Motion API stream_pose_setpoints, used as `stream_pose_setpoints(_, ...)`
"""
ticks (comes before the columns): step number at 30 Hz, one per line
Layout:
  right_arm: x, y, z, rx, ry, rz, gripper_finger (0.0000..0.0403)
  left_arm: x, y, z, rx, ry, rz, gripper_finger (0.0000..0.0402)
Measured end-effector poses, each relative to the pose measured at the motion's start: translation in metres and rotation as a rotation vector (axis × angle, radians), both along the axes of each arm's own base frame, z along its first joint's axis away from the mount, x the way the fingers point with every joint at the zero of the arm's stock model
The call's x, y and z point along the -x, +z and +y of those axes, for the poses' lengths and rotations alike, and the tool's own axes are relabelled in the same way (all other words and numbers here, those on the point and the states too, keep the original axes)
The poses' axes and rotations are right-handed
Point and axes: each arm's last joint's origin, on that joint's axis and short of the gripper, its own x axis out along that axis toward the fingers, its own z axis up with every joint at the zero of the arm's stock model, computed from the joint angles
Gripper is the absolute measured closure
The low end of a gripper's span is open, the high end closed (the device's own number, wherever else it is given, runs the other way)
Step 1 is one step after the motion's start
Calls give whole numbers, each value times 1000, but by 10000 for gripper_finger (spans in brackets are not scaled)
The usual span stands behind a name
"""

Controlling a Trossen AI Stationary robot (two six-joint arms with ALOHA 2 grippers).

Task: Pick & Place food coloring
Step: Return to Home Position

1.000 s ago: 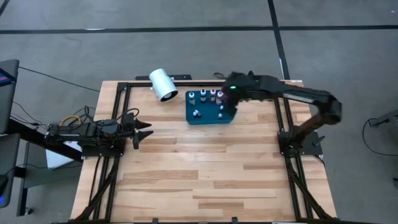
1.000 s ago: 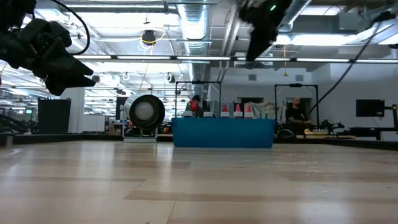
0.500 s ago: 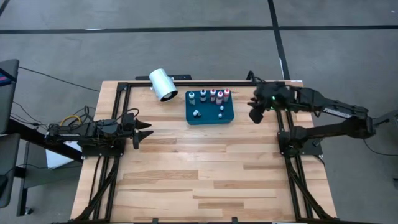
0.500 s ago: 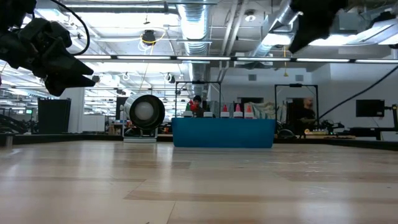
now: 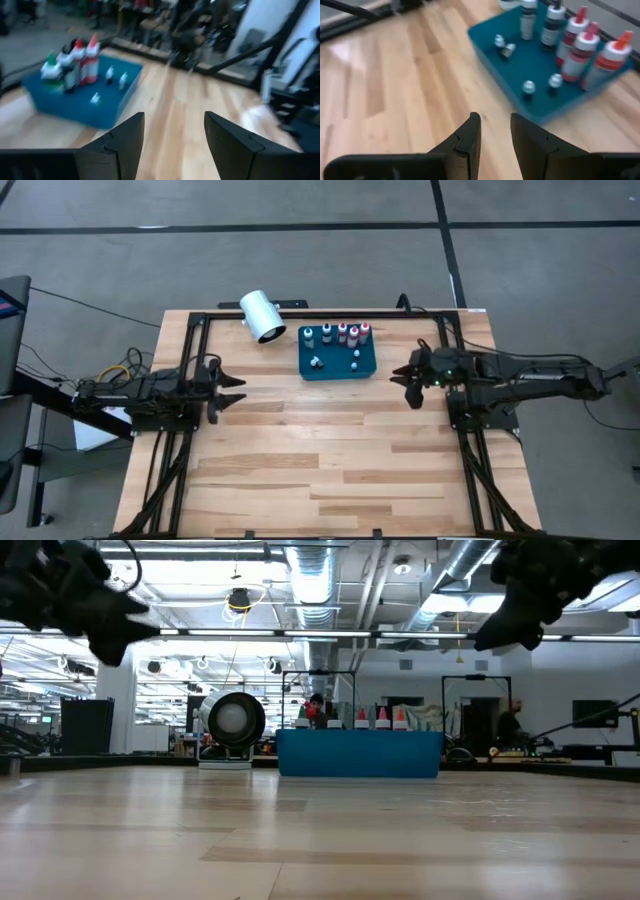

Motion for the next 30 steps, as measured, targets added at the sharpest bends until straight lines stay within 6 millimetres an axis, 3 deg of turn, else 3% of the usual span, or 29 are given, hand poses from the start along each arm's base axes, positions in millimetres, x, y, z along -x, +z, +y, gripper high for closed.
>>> stream_pose_setpoints(7, 21, -15, 9, -31, 22, -115, 308, -1, 6, -2, -46, -66, -55, 203)
stream_pose_setpoints(21, 82, -23, 15, 6, 86, -493, 308, -1, 12, -2, -76, -86, -112, 203)
stream_pose_setpoints(30, 79, -29, 19, 5, 152, -487, 308, 0, 20, -5, -144, -164, -195, 203)
